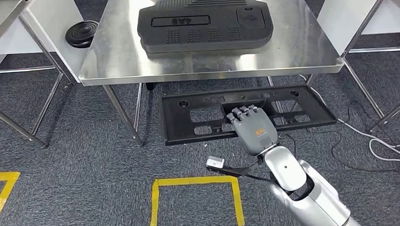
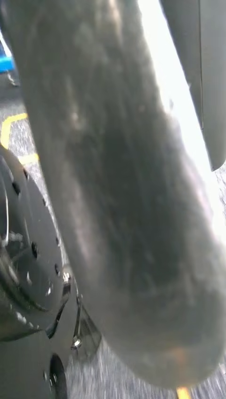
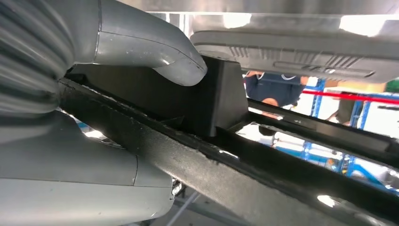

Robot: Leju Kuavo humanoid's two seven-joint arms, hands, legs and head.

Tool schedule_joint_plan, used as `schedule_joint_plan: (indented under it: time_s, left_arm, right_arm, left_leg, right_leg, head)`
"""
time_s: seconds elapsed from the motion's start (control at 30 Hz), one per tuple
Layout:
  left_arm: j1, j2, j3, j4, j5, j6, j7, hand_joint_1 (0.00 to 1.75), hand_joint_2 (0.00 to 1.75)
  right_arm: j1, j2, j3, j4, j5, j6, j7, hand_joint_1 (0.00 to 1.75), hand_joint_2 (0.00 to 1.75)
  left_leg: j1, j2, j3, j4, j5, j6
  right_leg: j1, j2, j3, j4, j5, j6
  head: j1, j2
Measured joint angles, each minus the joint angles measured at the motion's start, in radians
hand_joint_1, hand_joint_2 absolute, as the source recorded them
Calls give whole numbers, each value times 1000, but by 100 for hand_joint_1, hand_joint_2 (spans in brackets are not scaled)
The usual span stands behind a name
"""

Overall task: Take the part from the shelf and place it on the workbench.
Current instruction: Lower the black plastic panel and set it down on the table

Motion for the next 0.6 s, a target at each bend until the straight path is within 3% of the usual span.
schedule_joint_plan:
  time_s: [0.07,0.1,0.13,0.17,0.23,0.3,0.43,0.47,0.57,0.6]
  left_arm:
    - [0,0,1,0,0,0,2,0,0]
    - [0,0,2,0,0,0,3,0,0]
    - [1,0,2,0,0,0,4,0,0]
    - [2,0,3,0,0,0,4,0,0]
    - [4,0,4,0,0,0,4,0,0]
    - [4,0,5,0,0,0,4,0,0]
    - [2,-2,5,-1,0,-3,4,0,0]
    - [2,-2,5,-1,0,-4,4,0,0]
    - [1,-2,4,-2,0,-4,4,0,0]
    - [1,-2,4,-2,0,-4,4,0,0]
  right_arm:
    - [-4,1,2,2,-1,0,0,175,175]
    - [-4,2,4,4,-2,1,0,175,175]
    - [-4,2,6,5,-4,1,0,175,175]
    - [-4,2,7,6,-4,2,1,175,175]
    - [-6,3,9,7,-6,2,2,175,175]
    - [-10,3,10,9,-8,4,4,175,175]
    - [-19,2,10,10,-10,6,6,175,175]
    - [-22,2,10,10,-10,6,7,175,175]
    - [-27,1,9,10,-10,6,11,175,175]
    - [-27,0,9,10,-10,6,12,175,175]
  left_leg:
    - [1,1,-84,112,-50,-7]
    - [2,1,-114,136,-69,-10]
    - [3,1,-130,128,-69,-11]
    - [4,2,-129,89,-45,-10]
    - [4,4,-103,-34,58,-5]
    - [1,5,-81,-112,128,7]
    - [2,4,-50,-140,134,37]
    - [4,3,-39,-143,131,44]
    - [5,-1,-22,-148,113,51]
    - [5,-3,-14,-148,105,51]
  right_leg:
    - [1,2,18,0,-16,-5]
    - [2,3,29,0,-26,-5]
    - [2,6,42,0,-36,-3]
    - [1,8,57,0,-46,-1]
    - [3,10,82,1,-69,7]
    - [7,11,92,-4,-88,19]
    - [10,11,105,17,-93,46]
    - [9,10,81,57,-100,48]
    - [5,9,-59,257,-157,44]
    - [4,9,-96,292,-175,45]
  head:
    - [-1,0]
    - [-2,0]
    - [-2,0]
    - [-2,0]
    - [-2,0]
    - [-3,0]
    - [-2,0]
    - [-1,0]
    - [2,0]
    - [2,0]
